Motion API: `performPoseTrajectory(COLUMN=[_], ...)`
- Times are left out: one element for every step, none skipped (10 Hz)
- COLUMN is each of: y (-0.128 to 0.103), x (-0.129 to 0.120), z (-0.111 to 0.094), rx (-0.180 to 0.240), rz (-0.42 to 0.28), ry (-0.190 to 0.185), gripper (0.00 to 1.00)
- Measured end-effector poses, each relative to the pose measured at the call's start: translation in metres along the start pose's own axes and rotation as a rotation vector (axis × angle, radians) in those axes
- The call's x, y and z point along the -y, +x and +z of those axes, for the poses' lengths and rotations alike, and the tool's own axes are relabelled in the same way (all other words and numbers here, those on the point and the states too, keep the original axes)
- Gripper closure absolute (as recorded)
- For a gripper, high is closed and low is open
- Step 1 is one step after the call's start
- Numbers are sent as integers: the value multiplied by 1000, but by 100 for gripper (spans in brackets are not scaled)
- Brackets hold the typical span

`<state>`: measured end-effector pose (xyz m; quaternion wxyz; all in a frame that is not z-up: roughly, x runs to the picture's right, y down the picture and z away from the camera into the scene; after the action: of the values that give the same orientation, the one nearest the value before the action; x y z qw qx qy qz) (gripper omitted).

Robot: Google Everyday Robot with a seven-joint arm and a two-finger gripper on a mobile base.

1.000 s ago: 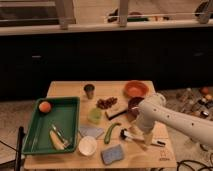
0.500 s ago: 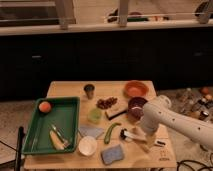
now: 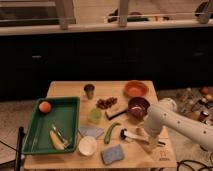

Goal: Wipe table surface with brush

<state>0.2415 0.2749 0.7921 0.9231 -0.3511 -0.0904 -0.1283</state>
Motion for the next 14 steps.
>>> performPoseTrajectory(y=[5,7,8,8,9,9,10,11,12,12,14,13,12,9], x=[-4,-7,-8,-9,-10,-10,-11,-12,-12,-13,-12,-11,-9,-7], z=[-2,-3,-4,-5,-6,-7,-7,-7,-7,-7,-9,-12,-15,-21], rx=[-3,-5,-6,-8,-8,-7,-6,-5,-4,-4,-8,-12,-19,-29], rz=[12,17,18,18,19,19,19,20,21,22,21,16,11,4], ry=[4,4,5,5,6,4,2,-3,-4,-5,-4,-1,3,11], gripper=[37,47,55,69,77,88,95,100,100,100,100,100,100,100])
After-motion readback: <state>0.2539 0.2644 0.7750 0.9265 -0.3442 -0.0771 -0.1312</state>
